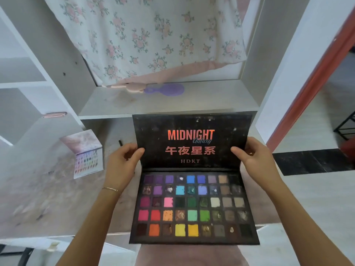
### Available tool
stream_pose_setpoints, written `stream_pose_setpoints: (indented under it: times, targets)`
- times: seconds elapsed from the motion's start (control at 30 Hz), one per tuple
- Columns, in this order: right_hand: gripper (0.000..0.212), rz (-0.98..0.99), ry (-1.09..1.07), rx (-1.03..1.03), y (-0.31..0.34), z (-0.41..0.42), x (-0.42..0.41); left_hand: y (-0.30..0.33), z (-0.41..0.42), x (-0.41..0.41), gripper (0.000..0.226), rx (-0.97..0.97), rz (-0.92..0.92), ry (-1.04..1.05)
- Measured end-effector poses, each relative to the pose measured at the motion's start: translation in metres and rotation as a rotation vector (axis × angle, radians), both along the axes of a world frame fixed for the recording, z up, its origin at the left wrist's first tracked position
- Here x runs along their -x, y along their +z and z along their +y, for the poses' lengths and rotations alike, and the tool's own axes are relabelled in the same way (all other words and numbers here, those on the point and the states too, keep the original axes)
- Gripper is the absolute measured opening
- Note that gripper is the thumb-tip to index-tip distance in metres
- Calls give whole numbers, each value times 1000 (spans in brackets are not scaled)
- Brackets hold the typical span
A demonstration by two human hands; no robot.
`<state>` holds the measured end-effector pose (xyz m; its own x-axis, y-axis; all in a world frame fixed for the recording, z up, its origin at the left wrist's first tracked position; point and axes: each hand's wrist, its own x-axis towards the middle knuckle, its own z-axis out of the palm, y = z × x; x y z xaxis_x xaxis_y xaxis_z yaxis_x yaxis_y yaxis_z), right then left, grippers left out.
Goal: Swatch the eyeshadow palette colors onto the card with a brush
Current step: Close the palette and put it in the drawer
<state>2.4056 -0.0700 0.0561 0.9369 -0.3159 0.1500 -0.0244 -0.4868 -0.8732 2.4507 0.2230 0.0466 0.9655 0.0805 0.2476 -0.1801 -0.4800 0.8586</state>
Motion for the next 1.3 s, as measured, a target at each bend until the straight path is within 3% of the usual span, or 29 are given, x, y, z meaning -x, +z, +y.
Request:
stream_pose_setpoints:
  times: [0.1, 0.23, 0.33, 0.43, 0.53, 0.6, 0.67, 0.73, 0.8, 0.9, 1.13, 1.3]
  targets:
    - [14, -50, -15, -9, 7, 5, -21, 7, 1, -12, 15, 18, 23, 83]
    - [19, -94, -51, -100, 17, 13, -42, 17, 1, -20, 35, 230, 105, 123]
    - [36, -153, -81, -275, 25, 17, -38, 24, 6, -6, 40, 313, 76, 91]
    - [51, -192, 112, -499, 22, 13, -18, 25, 17, 8, 42, 412, 144, -99]
    - [55, -38, 373, -590, 16, 5, 7, 31, 24, 22, 57, 397, 398, -308]
    - [42, 97, 441, -421, 9, 5, 19, 27, 26, 33, 49, 217, 462, -345]
    - [29, 230, 456, -138, 4, 14, 28, 20, 23, 46, 27, -134, 356, -367]
    - [17, 245, 488, 147, -3, 26, 35, 11, 17, 58, 23, -432, 230, -345]
    - [33, 172, 587, 385, -14, 38, 43, -1, 4, 68, 36, -631, 106, -369]
    - [50, 105, 687, 693, -30, 47, 50, -20, -8, 86, 50, -763, 76, -373]
    - [51, 166, 613, 814, -33, 45, 25, -38, -26, 62, 55, -899, 20, -279]
    - [45, 107, 420, 757, -38, 56, 0, -43, -44, 32, 53, -905, 16, -169]
